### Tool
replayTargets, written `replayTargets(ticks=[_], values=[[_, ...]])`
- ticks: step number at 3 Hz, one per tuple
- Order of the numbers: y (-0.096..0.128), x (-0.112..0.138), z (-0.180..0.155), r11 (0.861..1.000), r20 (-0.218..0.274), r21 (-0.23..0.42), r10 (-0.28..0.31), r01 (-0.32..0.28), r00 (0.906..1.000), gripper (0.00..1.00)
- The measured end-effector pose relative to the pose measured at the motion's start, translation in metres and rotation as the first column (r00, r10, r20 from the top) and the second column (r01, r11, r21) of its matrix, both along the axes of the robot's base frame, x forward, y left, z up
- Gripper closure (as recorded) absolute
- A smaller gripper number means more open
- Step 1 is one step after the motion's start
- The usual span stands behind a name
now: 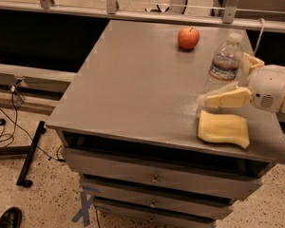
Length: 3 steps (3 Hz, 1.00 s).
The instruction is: Move water bottle near sponge
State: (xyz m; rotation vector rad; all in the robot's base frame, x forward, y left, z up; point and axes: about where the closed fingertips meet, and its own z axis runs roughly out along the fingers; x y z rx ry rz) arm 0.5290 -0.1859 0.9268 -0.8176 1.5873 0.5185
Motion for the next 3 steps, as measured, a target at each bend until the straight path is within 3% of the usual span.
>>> replayTargets(ticks=[2,3], values=[[-0.016,-0.001,-0.008,0.999,-0.02,-0.037,-0.034,0.034,0.9992,0.0],[-0.052,0.0,-0.01,0.995,-0.019,-0.077,-0.072,0.071,0.9972,0.0]])
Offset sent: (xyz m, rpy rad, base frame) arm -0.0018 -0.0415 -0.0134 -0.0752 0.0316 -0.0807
